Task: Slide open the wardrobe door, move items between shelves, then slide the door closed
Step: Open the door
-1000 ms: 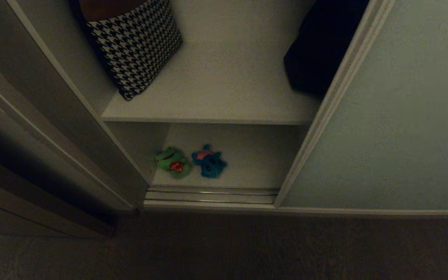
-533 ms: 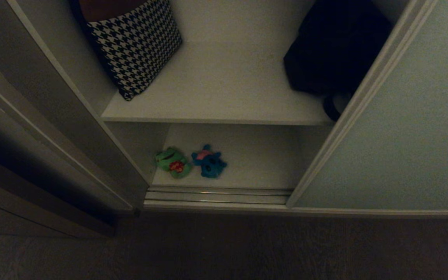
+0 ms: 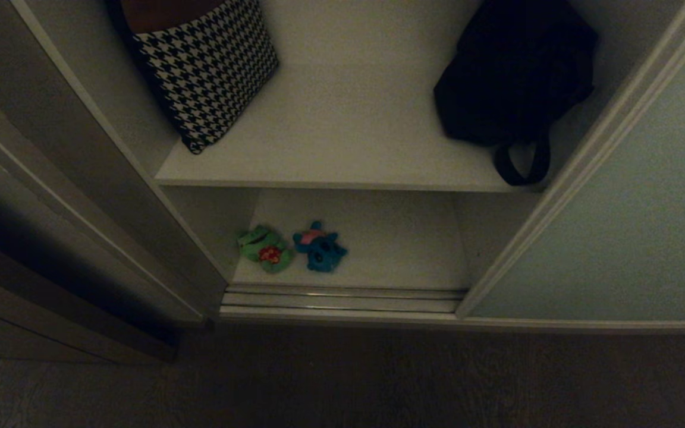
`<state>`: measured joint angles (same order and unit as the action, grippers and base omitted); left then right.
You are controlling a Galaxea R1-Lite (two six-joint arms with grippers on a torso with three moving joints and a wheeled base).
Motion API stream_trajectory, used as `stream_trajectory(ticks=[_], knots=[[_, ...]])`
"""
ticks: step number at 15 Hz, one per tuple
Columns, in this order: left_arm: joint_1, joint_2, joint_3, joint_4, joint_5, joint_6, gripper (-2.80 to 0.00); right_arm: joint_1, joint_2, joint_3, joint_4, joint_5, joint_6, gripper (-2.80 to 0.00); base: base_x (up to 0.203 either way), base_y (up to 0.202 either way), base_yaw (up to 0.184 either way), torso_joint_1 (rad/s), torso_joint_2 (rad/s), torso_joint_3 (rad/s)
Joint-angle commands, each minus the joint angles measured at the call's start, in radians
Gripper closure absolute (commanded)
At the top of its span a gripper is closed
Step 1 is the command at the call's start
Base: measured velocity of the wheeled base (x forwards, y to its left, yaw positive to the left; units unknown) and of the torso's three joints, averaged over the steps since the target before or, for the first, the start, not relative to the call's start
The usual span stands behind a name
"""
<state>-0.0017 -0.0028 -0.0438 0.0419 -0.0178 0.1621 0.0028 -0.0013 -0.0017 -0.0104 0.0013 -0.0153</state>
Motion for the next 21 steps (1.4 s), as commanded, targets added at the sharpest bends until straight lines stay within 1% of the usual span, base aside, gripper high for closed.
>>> stream_trajectory(ticks=[1, 2, 5, 12, 21], knots=[[0.0, 0.004, 0.013, 0.002, 0.002, -0.048, 0.0, 0.0, 0.0, 0.0, -0.001, 0.0, 0.0, 0.0, 0.0, 0.0, 0.0, 0.0, 0.0, 0.0], [0.0, 0.003, 0.027, -0.005, 0.001, -0.065, 0.0, 0.0, 0.0, 0.0, 0.0, 0.0, 0.0, 0.0, 0.0, 0.0, 0.0, 0.0, 0.0, 0.0], [0.0, 0.004, 0.028, -0.006, 0.001, -0.052, 0.0, 0.0, 0.0, 0.0, 0.0, 0.0, 0.0, 0.0, 0.0, 0.0, 0.0, 0.0, 0.0, 0.0], [0.0, 0.004, 0.028, -0.008, 0.001, -0.066, 0.0, 0.0, 0.0, 0.0, 0.0, 0.0, 0.0, 0.0, 0.0, 0.0, 0.0, 0.001, 0.0, -0.005], [0.0, 0.004, 0.025, 0.007, -0.001, -0.065, 0.0, 0.0, 0.0, 0.0, 0.0, 0.0, 0.0, 0.0, 0.0, 0.0, 0.0, 0.001, 0.0, -0.174]])
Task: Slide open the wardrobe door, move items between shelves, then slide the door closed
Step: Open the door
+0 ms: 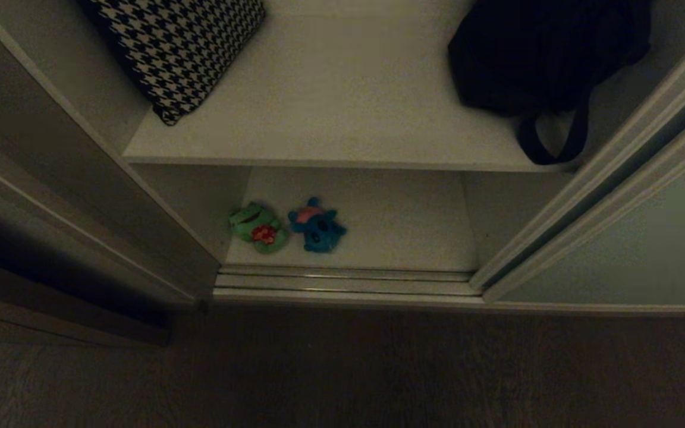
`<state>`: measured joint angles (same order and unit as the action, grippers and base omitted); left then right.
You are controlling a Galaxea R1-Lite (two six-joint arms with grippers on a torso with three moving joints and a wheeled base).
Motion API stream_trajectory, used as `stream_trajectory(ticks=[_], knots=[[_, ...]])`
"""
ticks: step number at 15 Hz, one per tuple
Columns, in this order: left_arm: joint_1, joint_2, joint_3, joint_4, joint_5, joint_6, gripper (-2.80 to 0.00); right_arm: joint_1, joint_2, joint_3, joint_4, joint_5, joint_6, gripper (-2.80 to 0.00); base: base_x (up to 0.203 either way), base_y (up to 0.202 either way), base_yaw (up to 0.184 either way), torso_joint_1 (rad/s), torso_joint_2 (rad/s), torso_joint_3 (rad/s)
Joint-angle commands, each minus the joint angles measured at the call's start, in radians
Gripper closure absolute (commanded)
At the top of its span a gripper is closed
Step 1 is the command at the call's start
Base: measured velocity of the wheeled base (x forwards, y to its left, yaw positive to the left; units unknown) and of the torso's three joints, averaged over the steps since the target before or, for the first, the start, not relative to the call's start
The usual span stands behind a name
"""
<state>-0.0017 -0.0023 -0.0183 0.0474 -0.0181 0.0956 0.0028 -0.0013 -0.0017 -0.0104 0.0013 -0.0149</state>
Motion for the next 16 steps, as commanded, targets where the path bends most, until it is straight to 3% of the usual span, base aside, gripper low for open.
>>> stream_trajectory(ticks=[1, 16], knots=[[0.0, 0.004, 0.0, 0.002, -0.002, 0.001, 0.0, 0.0, 0.0, 0.0, -0.002, 0.0, 0.0, 0.0, 0.0, 0.0, 0.0, 0.003, 0.0, -0.203], [0.0, 0.004, 0.0, 0.002, 0.0, -0.001, 0.0, 0.0, 0.0, 0.0, 0.0, 0.0, 0.0, 0.0, 0.0, 0.0, 0.0, 0.003, 0.0, -0.198]])
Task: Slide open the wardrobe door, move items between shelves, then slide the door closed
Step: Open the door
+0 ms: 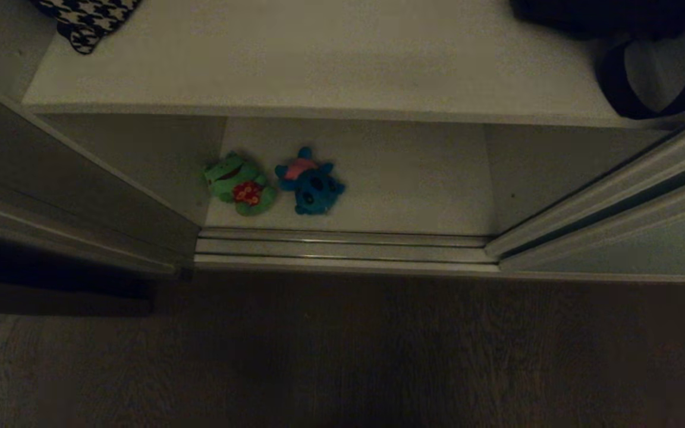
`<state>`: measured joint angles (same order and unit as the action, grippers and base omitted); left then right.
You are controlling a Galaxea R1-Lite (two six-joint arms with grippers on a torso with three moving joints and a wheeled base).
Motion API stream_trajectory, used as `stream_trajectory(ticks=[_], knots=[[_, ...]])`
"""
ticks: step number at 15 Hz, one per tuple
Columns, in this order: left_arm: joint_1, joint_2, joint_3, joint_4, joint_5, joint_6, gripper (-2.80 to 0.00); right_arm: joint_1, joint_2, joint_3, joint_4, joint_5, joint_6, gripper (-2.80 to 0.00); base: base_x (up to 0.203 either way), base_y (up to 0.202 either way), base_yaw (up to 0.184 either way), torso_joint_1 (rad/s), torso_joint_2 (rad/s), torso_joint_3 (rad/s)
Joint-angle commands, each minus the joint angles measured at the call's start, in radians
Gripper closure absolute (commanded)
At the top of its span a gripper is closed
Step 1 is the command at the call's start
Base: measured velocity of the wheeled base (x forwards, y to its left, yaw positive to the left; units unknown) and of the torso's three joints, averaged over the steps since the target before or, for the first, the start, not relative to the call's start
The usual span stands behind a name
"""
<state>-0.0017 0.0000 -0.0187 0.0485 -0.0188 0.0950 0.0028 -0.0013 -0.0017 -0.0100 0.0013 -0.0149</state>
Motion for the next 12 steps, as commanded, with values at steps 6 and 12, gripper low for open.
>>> stream_trajectory(ticks=[6, 12], knots=[[0.0, 0.001, 0.003, -0.016, 0.005, -0.024, 0.0, 0.0, 0.0, 0.0, -0.001, 0.0, 0.0, 0.0, 0.0, 0.0, 0.0, 0.003, 0.0, -0.166], [0.0, 0.0, 0.006, -0.018, 0.008, -0.027, 0.0, 0.0, 0.0, 0.0, -0.001, 0.0, 0.0, 0.0, 0.0, 0.0, 0.0, 0.001, 0.0, -0.008]])
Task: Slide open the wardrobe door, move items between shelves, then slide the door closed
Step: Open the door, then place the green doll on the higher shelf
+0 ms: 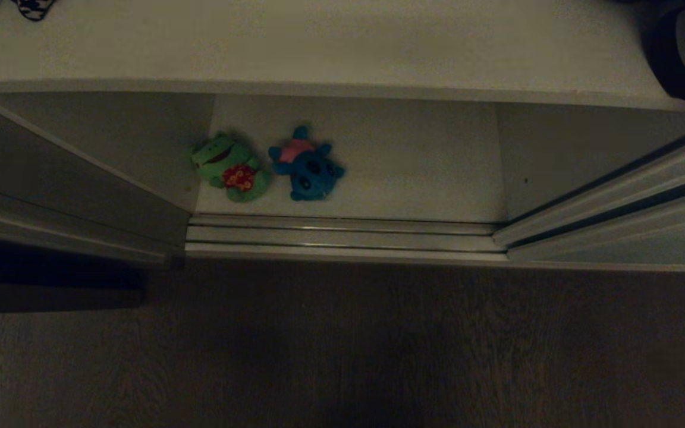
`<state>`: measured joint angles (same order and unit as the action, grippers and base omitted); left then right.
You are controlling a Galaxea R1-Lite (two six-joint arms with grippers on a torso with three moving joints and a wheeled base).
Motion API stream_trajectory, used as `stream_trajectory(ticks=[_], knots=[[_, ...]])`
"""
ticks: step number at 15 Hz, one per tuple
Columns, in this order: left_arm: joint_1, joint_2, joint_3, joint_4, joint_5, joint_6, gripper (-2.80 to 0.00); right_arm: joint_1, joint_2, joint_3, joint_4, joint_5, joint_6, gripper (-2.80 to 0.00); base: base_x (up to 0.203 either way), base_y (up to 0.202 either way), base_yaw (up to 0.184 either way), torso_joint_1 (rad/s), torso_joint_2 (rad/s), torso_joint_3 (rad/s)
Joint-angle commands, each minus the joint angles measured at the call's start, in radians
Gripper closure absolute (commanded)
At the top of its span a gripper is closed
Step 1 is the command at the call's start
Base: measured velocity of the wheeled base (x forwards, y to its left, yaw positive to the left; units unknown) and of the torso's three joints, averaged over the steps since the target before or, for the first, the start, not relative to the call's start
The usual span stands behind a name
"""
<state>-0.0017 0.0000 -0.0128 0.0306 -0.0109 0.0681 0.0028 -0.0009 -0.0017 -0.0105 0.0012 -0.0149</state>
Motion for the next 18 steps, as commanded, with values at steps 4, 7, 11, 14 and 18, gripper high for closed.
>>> stream_trajectory(ticks=[4, 7, 11, 14, 18], knots=[[0.001, 0.001, -0.028, 0.022, 0.001, -0.019, 0.0, 0.0, -0.001, 0.0, 0.0, 0.0, 0.0, 0.0, 0.0, 0.0, 0.0, 0.0, 0.0, 0.0], [0.001, 0.045, -0.196, 0.105, -0.007, -0.022, 0.0, 0.0, -0.001, 0.0, 0.0, 0.0, 0.0, 0.0, 0.0, 0.0, 0.0, 0.0, 0.0, 0.0], [0.0, 0.359, -0.363, 0.206, -0.029, -0.029, 0.0, 0.0, -0.001, 0.0, -0.002, 0.0, 0.0, 0.0, 0.0, 0.0, 0.0, 0.0, 0.0, 0.0], [0.0, 0.689, -0.435, 0.176, -0.066, -0.032, 0.0, 0.0, -0.001, 0.0, 0.0, 0.0, 0.0, 0.0, 0.0, 0.0, 0.0, 0.0, 0.0, 0.0], [-0.002, 1.152, -0.488, -0.097, -0.094, -0.028, 0.0, 0.0, -0.001, 0.0, 0.0, 0.0, 0.0, 0.0, 0.0, 0.0, 0.0, 0.0, 0.0, 0.0]])
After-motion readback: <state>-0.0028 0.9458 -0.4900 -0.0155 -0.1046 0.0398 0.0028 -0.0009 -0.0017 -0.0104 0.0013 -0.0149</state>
